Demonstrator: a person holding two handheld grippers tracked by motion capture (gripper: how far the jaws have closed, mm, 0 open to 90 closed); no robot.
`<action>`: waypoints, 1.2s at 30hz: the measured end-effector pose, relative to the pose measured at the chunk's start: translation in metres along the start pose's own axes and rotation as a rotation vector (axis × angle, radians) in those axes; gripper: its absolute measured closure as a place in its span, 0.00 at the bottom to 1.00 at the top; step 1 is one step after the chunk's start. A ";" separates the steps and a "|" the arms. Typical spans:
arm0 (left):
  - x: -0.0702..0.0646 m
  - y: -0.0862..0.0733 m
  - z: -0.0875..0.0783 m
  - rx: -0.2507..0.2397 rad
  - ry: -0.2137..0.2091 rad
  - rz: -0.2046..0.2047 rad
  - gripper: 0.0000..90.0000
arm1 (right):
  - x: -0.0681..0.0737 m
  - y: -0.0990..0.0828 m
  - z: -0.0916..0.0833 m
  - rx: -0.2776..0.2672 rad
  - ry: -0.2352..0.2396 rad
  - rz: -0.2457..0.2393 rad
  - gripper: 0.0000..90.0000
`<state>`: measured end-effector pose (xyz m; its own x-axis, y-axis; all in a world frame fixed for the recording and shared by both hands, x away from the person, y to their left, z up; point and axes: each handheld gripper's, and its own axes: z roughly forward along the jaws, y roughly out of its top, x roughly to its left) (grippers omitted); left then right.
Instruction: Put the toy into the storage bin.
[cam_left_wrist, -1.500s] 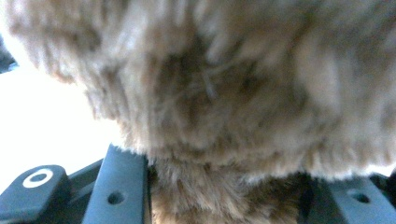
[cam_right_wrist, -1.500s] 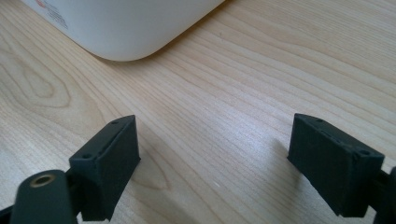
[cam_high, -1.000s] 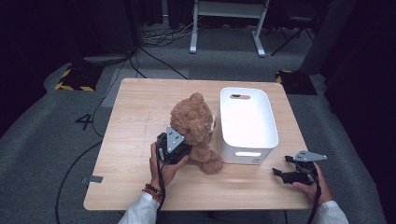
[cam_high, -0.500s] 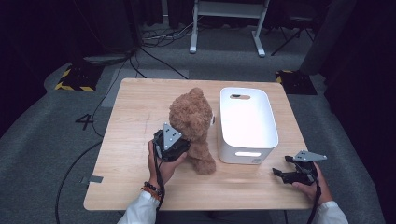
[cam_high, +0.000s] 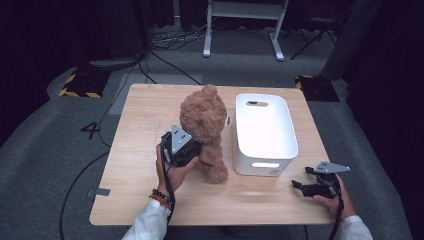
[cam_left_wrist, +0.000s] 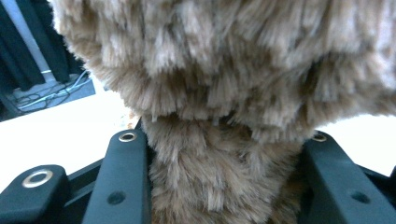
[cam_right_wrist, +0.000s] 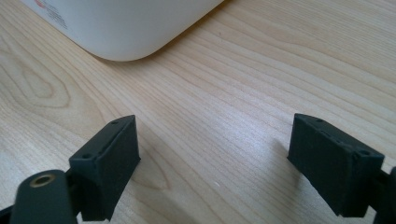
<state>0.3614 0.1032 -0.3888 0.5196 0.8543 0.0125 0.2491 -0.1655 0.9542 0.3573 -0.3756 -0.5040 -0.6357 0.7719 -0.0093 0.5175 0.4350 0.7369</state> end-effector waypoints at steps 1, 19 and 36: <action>0.001 0.002 0.000 -0.002 -0.002 0.001 0.62 | 0.000 0.000 0.000 0.000 -0.001 0.000 0.18; 0.006 0.039 0.002 -0.068 -0.019 -0.021 0.62 | 0.000 0.000 0.000 0.000 -0.003 0.002 0.18; 0.008 0.069 -0.005 -0.116 -0.014 -0.015 0.62 | 0.000 0.000 0.000 0.000 -0.003 0.002 0.18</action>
<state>0.3788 0.1015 -0.3211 0.5278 0.8493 -0.0058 0.1612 -0.0935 0.9825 0.3570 -0.3754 -0.5040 -0.6329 0.7742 -0.0098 0.5186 0.4333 0.7371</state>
